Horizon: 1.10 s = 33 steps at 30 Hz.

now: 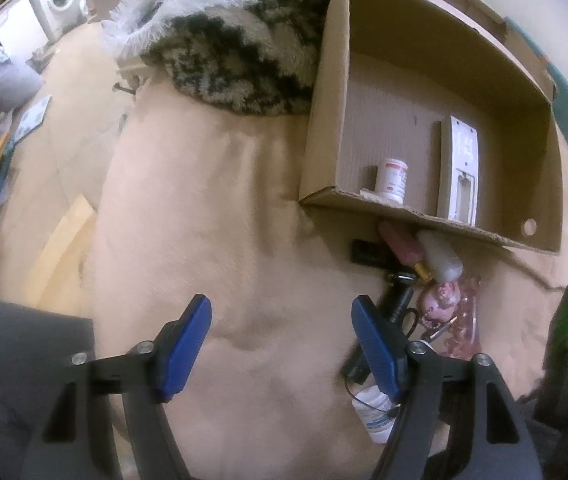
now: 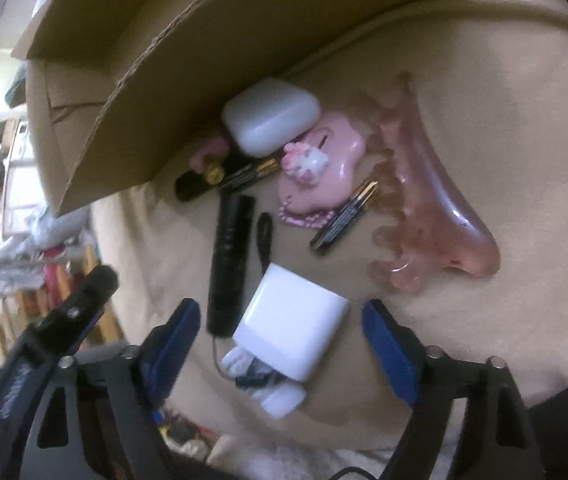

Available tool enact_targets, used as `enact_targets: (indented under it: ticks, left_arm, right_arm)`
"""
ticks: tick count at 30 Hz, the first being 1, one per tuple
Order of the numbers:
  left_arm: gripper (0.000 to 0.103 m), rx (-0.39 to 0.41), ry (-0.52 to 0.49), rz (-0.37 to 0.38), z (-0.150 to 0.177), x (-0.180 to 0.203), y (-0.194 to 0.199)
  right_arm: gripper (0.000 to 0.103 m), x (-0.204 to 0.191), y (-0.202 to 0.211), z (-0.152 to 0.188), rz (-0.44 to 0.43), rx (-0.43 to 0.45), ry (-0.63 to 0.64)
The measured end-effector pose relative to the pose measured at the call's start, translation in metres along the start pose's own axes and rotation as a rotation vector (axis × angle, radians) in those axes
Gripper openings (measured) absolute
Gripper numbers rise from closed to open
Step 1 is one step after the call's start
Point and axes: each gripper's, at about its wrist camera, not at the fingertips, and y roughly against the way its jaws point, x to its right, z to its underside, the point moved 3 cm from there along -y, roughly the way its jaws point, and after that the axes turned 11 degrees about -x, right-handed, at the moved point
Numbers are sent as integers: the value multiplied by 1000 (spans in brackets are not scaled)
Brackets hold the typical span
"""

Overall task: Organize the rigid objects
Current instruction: 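Grasp the white square charger with the right tool while the left tool grasps the black flashlight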

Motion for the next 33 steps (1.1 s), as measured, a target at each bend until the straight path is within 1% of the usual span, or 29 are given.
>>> enact_targets:
  ticks: [2, 3, 4, 7, 9, 14, 17, 18, 19, 22, 24, 26, 28, 29, 30, 31, 32, 33]
  left_arm:
    - [70, 2, 11, 3, 1, -2, 0]
    - [70, 5, 15, 1, 1, -3, 0]
    - [70, 4, 16, 3, -3, -2, 0]
    - [70, -3, 11, 16, -3, 1, -1]
    - [70, -4, -2, 15, -2, 4, -2]
    - [70, -24, -43, 39, 0, 14, -9]
    - [69, -57, -93, 46, 2, 25, -19]
    - [68, -80, -115, 54, 2, 31, -27]
    - [64, -94, -129, 58, 3, 35, -31]
    - [63, -163, -195, 109, 6, 55, -49]
    - [63, -181, -229, 125, 8, 66, -55]
    - [63, -199, -277, 102, 12, 76, -63]
    - [63, -199, -327, 50, 16, 85, -71]
    - [61, -196, -342, 33, 17, 88, -74]
    - [57, -188, -360, 10, 18, 91, -76]
    - [45, -175, -374, -16, 19, 93, -77]
    - [28, -167, -381, -28, 19, 94, -77]
    - [21, -156, -384, -32, 18, 94, -76]
  right_arm:
    - [75, -3, 0, 3, 38, 26, 4]
    - [63, -4, 0, 5, 59, 39, 14]
    - [60, -5, 0, 7, 80, 48, 30]
    - [59, -7, 3, 13, 70, 55, 59]
    - [59, -10, 12, 16, 59, 78, 74]
    - [59, -13, 56, 16, 46, 162, 131]
    - [59, -11, 84, 15, 42, 217, 172]
    - [59, -11, 91, 15, 37, 233, 186]
    - [59, -11, 96, 15, 34, 245, 197]
    - [59, -7, 102, 11, 24, 266, 186]
    - [59, -1, 98, 9, -4, 253, 161]
    - [59, 3, 92, 10, -8, 248, 149]
    - [59, 10, 93, 9, -16, 252, 134]
    - [59, 11, 93, 9, -25, 252, 124]
    - [59, 13, 94, 8, -28, 253, 120]
    - [59, 14, 95, 7, -26, 256, 117]
    - [59, 14, 95, 7, -24, 259, 117]
    - [59, 15, 95, 8, -25, 262, 120]
